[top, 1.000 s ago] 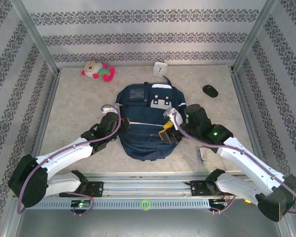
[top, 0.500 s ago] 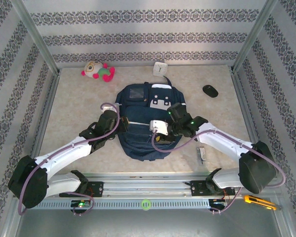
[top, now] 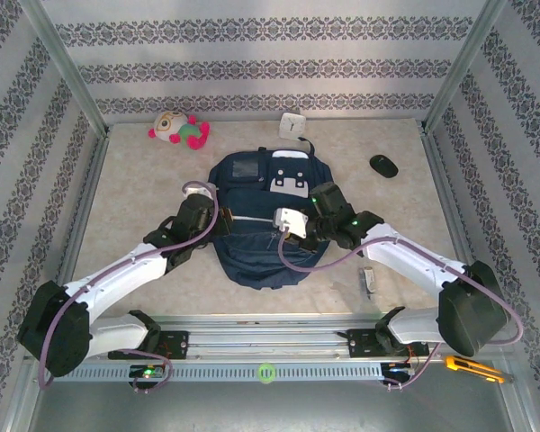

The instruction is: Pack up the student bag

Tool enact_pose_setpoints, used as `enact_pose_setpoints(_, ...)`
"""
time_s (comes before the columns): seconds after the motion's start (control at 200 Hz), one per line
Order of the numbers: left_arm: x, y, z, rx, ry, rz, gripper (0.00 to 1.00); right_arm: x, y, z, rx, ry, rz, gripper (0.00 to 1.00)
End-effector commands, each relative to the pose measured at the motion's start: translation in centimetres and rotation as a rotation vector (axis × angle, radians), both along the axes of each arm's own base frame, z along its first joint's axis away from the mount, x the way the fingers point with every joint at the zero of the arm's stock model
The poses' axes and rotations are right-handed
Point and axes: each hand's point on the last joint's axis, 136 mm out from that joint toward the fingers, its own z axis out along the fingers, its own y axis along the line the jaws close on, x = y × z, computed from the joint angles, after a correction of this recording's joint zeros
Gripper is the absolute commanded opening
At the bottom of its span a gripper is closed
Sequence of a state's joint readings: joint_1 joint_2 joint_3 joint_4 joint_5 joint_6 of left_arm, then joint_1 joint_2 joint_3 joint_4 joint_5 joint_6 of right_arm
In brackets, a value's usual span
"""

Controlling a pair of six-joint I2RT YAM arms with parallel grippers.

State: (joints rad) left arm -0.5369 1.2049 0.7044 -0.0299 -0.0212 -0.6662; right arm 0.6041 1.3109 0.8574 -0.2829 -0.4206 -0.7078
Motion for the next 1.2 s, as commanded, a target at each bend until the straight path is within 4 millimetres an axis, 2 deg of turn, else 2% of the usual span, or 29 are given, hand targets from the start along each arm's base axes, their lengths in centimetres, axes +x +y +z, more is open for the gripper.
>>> enact_pose_setpoints(0.0,2.7,1.2,2.6,0.055,-0.091,0.023,0.02,-1.1,2.7,4.7,0.233,0.1,-0.004,0.0)
enact_pose_setpoints(0.085,4.0,1.3,3.1,0.059,-0.098,0.014,0.09,-1.0,3.5,4.4,0.243,0.163,-0.057,0.0)
enact_pose_setpoints(0.18,4.6,0.7,4.3,0.068,-0.118,-0.031,0.3,0.1,4.1,3.9,0.254,0.238,-0.142,0.0)
enact_pose_setpoints(0.26,4.1,0.5,5.2,0.086,-0.138,-0.075,0.45,0.6,4.7,3.8,0.27,0.304,-0.182,0.0)
enact_pose_setpoints(0.345,2.8,0.5,6.2,0.11,-0.173,-0.133,0.54,0.7,5.3,4.2,0.293,0.354,-0.186,0.0)
enact_pose_setpoints(0.45,0.1,0.3,7.3,0.155,-0.256,-0.267,0.55,0.7,6.0,4.6,0.317,0.399,-0.179,0.0)
enact_pose_setpoints(0.565,-4.3,-1.9,7.1,0.162,-0.343,-0.549,0.53,0.7,6.4,4.7,0.329,0.441,-0.178,0.0)
enact_pose_setpoints(0.635,-6.7,-3.2,6.0,0.141,-0.338,-0.692,0.52,0.6,6.6,4.9,0.339,0.453,-0.172,0.0)
enact_pose_setpoints(0.749,-8.4,-4.6,3.6,0.154,-0.277,-0.792,0.51,0.7,6.8,4.9,0.351,0.468,-0.169,0.0)
enact_pose_setpoints(0.854,-8.6,-6.2,2.1,0.187,-0.253,-0.831,0.52,0.7,7.0,4.9,0.353,0.477,-0.167,0.0)
enact_pose_setpoints(1.009,-7.3,-8.0,1.4,0.186,-0.247,-0.813,0.53,0.8,7.2,5.2,0.361,0.479,-0.159,0.0)
enact_pose_setpoints(1.144,-5.1,-7.0,0.3,0.253,-0.215,-0.689,0.5,0.7,7.4,5.6,0.377,0.481,-0.144,0.0)
enact_pose_setpoints(1.194,-4.4,-6.3,0.0,0.286,-0.206,-0.64,0.41,0.6,7.4,5.8,0.38,0.48,-0.137,0.0)
